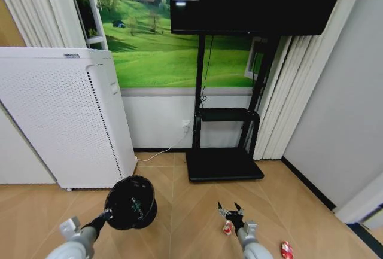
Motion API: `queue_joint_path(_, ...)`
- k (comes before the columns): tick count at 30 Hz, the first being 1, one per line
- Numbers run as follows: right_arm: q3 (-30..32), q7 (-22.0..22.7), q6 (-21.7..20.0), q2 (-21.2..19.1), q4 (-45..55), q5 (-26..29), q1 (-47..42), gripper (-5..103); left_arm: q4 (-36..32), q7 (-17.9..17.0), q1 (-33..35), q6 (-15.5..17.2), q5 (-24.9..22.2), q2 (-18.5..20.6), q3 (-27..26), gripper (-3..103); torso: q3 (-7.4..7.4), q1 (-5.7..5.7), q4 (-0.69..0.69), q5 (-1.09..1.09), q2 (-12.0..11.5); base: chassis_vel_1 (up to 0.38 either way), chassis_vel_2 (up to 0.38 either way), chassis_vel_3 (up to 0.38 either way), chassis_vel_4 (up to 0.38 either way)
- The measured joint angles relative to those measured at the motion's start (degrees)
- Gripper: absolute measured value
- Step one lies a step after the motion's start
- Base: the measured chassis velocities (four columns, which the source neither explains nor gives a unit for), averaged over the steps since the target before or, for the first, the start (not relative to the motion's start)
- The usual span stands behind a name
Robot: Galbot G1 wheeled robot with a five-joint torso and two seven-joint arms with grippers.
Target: Pick up the trash bin and place the garbage on the floor into it.
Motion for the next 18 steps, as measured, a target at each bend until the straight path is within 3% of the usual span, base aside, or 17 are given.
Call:
queue_joint_path(6, -0.10, 2.43, -0.99, 1.43, -6.22, -5.35, 1.11, 100, 2.22, 0.11, 3.53, 3.07, 1.63, -0.50, -2.79, 4, 0.00, 0.00, 0.00, -0.01, 0.00, 0.000, 0.000, 0.000, 0.000)
queue_joint_path(18, -1.48, 2.01, -1.40, 2.51, -15.67, -14.54, 5.17, 100, 1.96, 2.64, 6.69, 2.52, 2.75, -1.24, -5.57, 4, 0.00, 0.00, 0.00, 0.00, 0.00, 0.000, 0.000, 0.000, 0.000)
